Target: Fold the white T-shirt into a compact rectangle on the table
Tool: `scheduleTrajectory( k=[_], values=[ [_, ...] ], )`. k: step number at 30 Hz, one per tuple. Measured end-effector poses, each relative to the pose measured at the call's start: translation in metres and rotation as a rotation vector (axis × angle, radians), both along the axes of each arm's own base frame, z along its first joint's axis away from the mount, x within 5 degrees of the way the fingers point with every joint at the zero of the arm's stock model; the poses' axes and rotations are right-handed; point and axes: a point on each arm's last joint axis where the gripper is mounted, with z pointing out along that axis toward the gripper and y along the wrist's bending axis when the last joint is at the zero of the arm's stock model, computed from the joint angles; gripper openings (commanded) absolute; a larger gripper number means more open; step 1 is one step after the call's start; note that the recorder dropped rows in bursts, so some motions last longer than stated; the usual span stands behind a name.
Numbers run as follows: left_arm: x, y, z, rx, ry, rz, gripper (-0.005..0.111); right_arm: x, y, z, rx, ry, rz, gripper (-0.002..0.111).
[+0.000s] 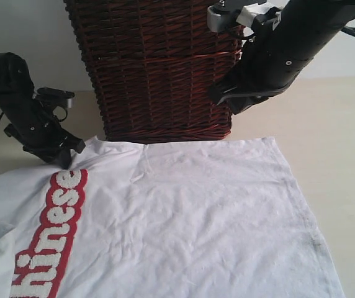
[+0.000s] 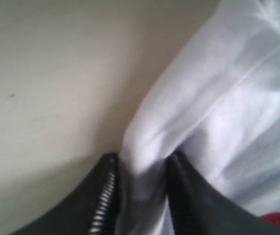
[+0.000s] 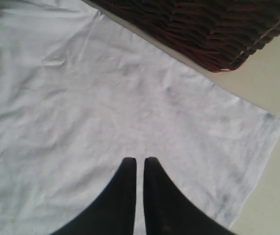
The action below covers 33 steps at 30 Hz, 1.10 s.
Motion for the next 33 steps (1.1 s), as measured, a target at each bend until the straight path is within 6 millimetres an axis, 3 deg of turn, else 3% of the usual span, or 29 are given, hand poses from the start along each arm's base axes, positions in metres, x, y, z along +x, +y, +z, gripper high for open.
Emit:
scheduleTrajectory(
  k=[1,11,19,33],
  values=[
    [0.000,0.000,0.000,0.000,0.005,-0.001,0.000,0.000,0.000,0.000,0.000,0.000,0.000,0.008],
    [-0.003,0.002,0.005,0.029,0.025,-0.022,0.001,0.000,0.000,0.000,-0.002,0.003,0.002,0.008],
    [-0.010,-0.001,0.049,0.047,-0.059,-0.033,0.000,0.000,0.000,0.000,-0.002,0.003,0.002,0.008],
    [-0.067,-0.038,0.069,0.218,-0.091,-0.123,0.000,-0.002,-0.001,-0.001,-0.010,0.023,0.005,0.008]
  ],
)
